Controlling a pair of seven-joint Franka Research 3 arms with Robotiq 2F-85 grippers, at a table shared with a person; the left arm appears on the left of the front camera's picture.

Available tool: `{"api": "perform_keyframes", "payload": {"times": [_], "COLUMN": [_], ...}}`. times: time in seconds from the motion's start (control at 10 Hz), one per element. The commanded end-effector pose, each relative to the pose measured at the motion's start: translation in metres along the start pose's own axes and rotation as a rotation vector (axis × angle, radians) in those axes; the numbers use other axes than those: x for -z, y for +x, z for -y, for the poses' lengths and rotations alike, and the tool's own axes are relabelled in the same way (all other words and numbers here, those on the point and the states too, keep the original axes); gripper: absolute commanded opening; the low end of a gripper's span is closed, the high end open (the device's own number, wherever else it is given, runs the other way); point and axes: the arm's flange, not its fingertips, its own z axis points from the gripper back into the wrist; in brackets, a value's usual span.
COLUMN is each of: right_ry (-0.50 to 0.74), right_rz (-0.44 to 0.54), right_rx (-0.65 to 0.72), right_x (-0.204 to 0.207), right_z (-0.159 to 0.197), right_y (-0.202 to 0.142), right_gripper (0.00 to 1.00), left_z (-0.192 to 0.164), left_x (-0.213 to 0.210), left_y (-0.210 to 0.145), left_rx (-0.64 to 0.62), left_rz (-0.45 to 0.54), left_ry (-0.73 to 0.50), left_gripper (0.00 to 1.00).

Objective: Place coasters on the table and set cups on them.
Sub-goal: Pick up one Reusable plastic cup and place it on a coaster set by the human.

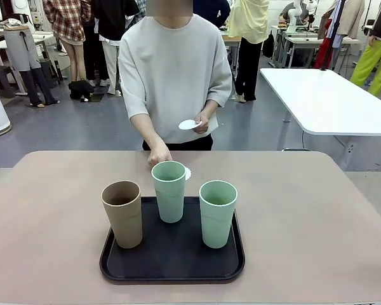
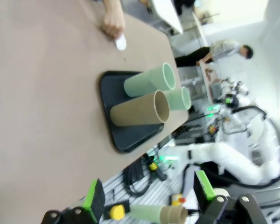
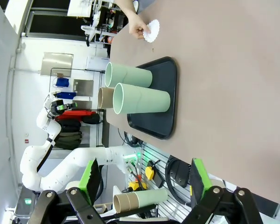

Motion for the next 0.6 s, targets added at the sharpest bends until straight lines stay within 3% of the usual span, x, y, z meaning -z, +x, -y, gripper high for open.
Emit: {"api": "perform_keyframes", "payload": {"times": [0.0,0.3,0.5], "right_ry": [0.015,0.015,0.015], "right_rz": [-0.001,-0.001,-0.001], "right_rx": [0.003,0.003,0.003], "right_x": [0.000,0.000,0.000], "right_z": [0.001,0.001,0.001], "right_y": [0.001,0.001,0.001], "right_gripper": [1.00,1.00,1.00], "left_z": [0.037,0.091,0.098], "left_x": [0.018,0.064,0.095], "left_y": [0.025,0.007,0.002], "left_rx": [0.512,1.100,1.291], "left_rz": [-0.166,-0.445,-0.583], "left_ry": [0.173,0.455,0.516], "left_gripper": [1.00,1.00,1.00]}}
